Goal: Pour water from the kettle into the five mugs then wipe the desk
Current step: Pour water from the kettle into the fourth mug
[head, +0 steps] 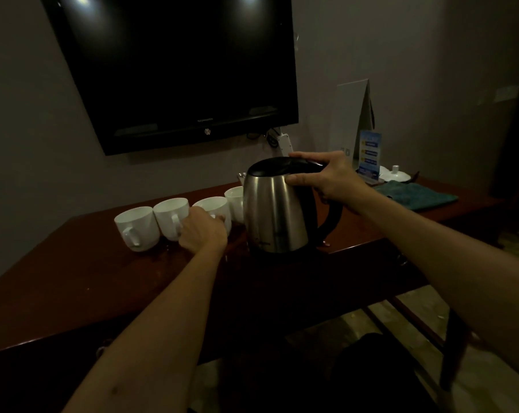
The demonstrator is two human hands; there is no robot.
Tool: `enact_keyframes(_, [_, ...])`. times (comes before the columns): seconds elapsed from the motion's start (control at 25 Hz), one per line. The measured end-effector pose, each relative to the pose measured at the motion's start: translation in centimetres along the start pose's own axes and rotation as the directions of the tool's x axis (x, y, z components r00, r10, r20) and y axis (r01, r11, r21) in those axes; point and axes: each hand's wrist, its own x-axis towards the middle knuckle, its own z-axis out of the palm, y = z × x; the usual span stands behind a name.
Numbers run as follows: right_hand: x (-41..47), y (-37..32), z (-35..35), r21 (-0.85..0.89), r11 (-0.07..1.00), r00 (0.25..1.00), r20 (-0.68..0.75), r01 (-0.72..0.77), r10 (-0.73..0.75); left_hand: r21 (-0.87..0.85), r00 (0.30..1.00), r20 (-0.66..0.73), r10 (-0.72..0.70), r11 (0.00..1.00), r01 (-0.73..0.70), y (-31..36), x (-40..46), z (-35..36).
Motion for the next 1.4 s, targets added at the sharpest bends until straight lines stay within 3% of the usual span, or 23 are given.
enact_keyframes(0.52, [0.2, 0.4, 0.0, -0.006, 1.0, 1.0, 0.01, 0.023, -0.023, 0.004, 1.0, -0.03, -0.005, 1.0, 0.005, -0.1, 2.4, 1.5])
enact_keyframes(1.0, [0.3, 0.2, 0.0, 0.028, 1.0, 1.0, 0.015, -0.003, 0.003, -0.047, 0.999, 0.033, 0.008, 0.999, -0.006, 0.1, 3.8, 1.4])
enact_keyframes(1.2, [0.3, 0.1, 0.1, 0.027, 1.0, 1.0, 0.015, -0.004, 0.004, -0.085, 1.0, -0.008, 0.024, 0.996, -0.024, 0.2, 3.1, 1.1])
enact_keyframes(1.4, [0.1, -0.2, 0.2, 0.016, 1.0, 1.0, 0.012, -0.007, 0.007, -0.01, 0.993, -0.064, 0.1, 0.995, -0.101, -0.4, 1.8, -0.9])
